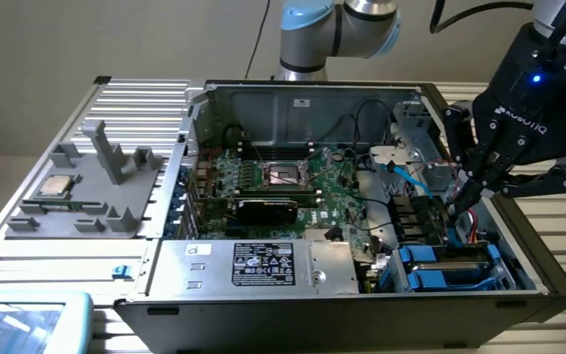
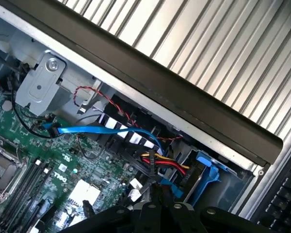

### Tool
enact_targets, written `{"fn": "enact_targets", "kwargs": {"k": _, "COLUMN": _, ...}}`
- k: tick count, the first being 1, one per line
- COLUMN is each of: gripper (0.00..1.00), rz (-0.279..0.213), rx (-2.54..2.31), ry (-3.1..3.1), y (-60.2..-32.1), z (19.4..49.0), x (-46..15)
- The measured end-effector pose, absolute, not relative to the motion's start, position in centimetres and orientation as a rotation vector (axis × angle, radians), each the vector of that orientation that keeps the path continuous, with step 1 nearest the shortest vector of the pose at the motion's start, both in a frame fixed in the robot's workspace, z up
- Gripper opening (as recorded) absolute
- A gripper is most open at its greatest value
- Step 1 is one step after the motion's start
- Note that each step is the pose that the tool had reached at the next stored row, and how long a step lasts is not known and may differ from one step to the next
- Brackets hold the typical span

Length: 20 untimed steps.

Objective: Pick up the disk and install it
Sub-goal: 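Insert the second disk wire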

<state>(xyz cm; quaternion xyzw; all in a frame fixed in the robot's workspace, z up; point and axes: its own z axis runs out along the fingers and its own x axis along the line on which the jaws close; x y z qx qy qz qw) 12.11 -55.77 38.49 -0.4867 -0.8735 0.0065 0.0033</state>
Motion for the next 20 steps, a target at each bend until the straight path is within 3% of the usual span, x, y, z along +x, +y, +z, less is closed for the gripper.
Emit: {"fn": "enact_targets", "kwargs": {"k": 20, "gripper": 0.11, "rz": 0.022, "rx": -1.006, "ry": -2.972, "y": -55.77, "z": 38.25, "x": 12.10}}
